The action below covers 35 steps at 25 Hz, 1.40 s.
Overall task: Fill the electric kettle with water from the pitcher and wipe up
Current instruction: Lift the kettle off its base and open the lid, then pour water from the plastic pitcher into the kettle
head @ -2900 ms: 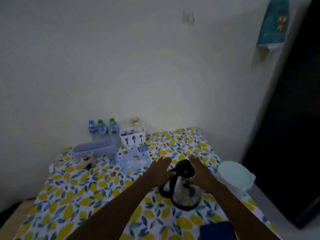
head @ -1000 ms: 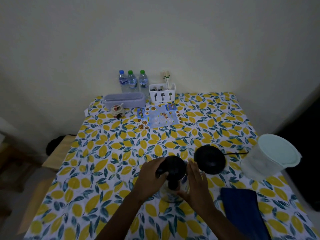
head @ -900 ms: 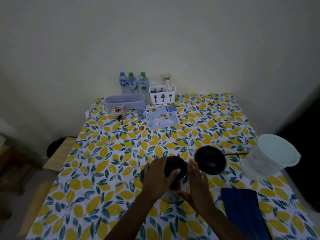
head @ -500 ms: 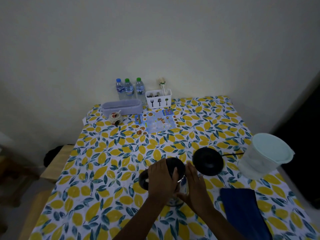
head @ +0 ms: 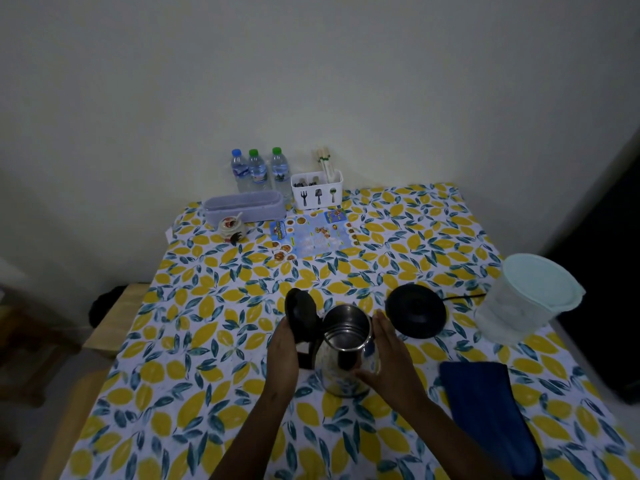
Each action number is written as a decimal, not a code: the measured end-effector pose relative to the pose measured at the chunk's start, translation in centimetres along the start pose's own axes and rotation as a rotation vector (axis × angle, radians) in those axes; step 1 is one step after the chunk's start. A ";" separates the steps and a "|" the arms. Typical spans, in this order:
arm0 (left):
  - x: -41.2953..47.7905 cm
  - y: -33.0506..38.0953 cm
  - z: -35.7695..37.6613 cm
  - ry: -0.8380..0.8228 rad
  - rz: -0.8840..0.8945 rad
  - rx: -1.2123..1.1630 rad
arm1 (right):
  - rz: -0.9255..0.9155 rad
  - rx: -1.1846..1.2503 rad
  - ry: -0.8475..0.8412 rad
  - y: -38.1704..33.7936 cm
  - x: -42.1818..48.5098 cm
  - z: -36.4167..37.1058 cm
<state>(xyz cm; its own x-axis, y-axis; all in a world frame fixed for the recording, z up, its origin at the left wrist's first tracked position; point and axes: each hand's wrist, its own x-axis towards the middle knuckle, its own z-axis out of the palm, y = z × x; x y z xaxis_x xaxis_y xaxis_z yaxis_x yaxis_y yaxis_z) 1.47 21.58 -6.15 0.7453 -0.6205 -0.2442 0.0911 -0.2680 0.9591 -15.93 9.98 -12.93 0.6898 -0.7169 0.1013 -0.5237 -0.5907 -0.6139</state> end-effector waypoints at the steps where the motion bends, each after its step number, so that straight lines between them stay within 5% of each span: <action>1: -0.2 0.4 -0.3 0.012 -0.017 -0.027 | -0.004 0.004 0.006 0.0 0.0 0.0; 7: -1.4 2.1 -2.3 0.092 -0.035 -0.106 | -0.007 -0.015 0.033 -0.4 0.1 0.2; 9: -1.9 2.8 -2.6 0.150 0.089 -0.128 | 0.006 -0.043 0.040 -0.6 0.0 0.1; 12: -1.4 3.3 -2.7 0.205 0.389 0.259 | 0.002 -0.085 0.069 -0.8 -1.4 -0.3; 15: -0.8 3.1 -1.0 0.100 0.661 0.583 | 0.030 -0.125 0.119 -0.1 -4.3 -1.5; 25: -3.2 1.7 15.3 -0.597 0.925 0.758 | 0.426 -0.099 0.389 9.0 -9.3 -9.5; 35: -3.2 5.8 33.9 -0.712 1.081 0.848 | 0.542 0.169 0.747 20.9 -7.4 -21.4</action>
<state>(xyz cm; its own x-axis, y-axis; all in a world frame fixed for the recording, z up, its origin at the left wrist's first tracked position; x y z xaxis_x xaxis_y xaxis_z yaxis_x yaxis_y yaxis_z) -22.79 -2.97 -4.61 -0.2736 -0.9323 0.2365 -0.8375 0.3519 0.4181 -42.68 -4.94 -9.74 -0.1570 -0.9653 0.2087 -0.5597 -0.0872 -0.8241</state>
